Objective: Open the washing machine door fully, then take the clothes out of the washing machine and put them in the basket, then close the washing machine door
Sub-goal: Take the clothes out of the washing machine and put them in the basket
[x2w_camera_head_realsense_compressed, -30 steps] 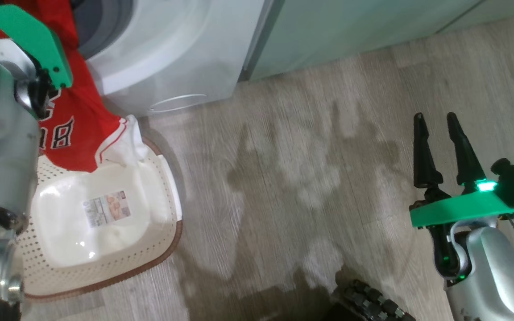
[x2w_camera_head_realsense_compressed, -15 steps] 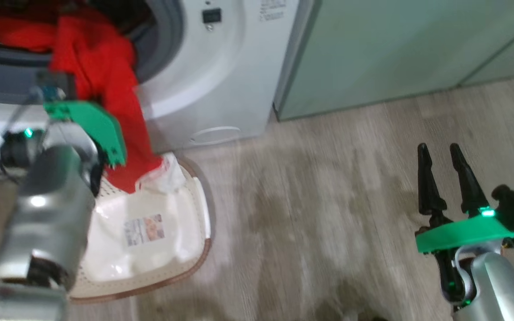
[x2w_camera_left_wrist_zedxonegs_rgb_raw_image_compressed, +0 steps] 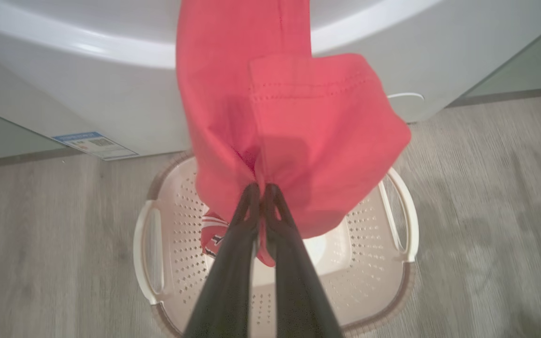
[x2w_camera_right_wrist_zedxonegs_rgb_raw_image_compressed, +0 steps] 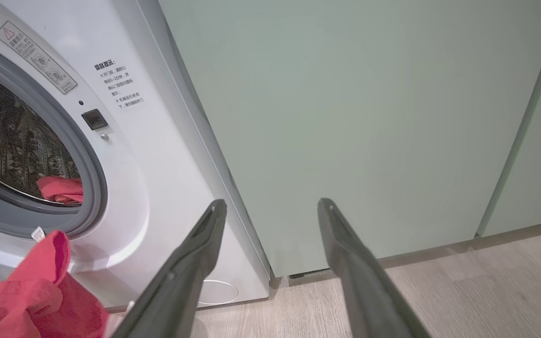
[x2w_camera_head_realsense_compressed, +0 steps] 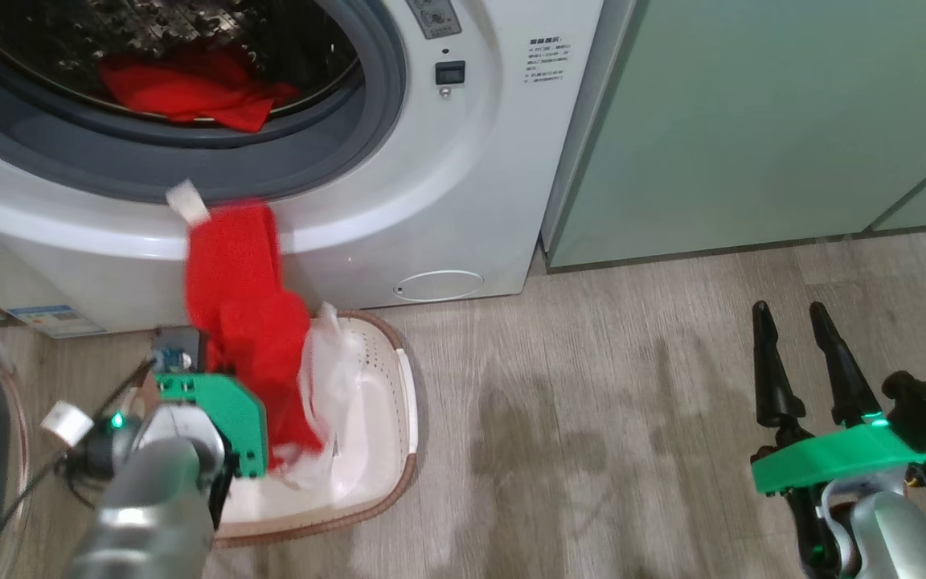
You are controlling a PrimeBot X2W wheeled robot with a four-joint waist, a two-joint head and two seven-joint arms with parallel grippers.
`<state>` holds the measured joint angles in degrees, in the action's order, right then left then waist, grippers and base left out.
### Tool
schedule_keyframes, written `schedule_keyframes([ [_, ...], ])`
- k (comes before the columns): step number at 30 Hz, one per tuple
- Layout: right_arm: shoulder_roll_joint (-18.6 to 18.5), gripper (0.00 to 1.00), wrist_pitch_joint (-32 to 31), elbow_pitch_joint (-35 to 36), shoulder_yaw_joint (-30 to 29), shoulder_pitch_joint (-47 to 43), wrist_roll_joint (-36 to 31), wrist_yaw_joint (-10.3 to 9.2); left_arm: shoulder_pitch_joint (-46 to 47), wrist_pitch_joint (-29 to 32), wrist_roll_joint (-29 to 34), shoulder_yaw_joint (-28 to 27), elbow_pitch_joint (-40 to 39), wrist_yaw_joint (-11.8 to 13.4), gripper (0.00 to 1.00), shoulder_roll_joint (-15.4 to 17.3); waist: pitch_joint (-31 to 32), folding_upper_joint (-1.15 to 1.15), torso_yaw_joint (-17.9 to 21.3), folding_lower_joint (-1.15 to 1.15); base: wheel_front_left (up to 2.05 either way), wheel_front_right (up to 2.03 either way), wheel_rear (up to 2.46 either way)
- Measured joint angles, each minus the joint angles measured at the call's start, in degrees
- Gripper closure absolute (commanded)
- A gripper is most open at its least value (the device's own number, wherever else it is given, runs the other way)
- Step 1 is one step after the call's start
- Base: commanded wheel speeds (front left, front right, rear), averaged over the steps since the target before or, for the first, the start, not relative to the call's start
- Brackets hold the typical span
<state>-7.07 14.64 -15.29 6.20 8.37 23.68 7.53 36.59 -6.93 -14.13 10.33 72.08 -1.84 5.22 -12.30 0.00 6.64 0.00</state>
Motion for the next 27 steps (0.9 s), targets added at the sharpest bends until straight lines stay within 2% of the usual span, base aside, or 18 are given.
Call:
schedule_keyframes([
  [9,-0.4,0.00,0.0,0.1,0.8,0.3,0.0,0.00,-3.5,1.7,-1.8,0.1,1.3,-1.7,1.00,-0.6,-2.2,0.00,1.3,0.00,0.00,0.00,0.00],
  [17,-0.7,0.00,0.0,1.0,0.7,3.1,0.0,0.00,-2.0,5.7,-4.2,-0.7,2.0,-1.7,1.00,-0.4,-7.6,0.00,3.1,0.00,0.00,0.00,0.00],
  [24,-0.7,0.00,0.0,2.0,1.4,8.2,0.2,0.00,2.1,5.4,-4.7,-1.7,2.1,1.3,1.00,1.3,-13.9,0.00,4.9,0.00,0.00,0.00,0.00],
  [27,-0.7,0.00,0.0,2.1,1.5,9.1,0.2,0.00,2.2,6.0,-5.7,-2.1,2.1,1.5,1.00,1.4,-15.7,0.00,5.8,0.00,0.00,0.00,0.00],
])
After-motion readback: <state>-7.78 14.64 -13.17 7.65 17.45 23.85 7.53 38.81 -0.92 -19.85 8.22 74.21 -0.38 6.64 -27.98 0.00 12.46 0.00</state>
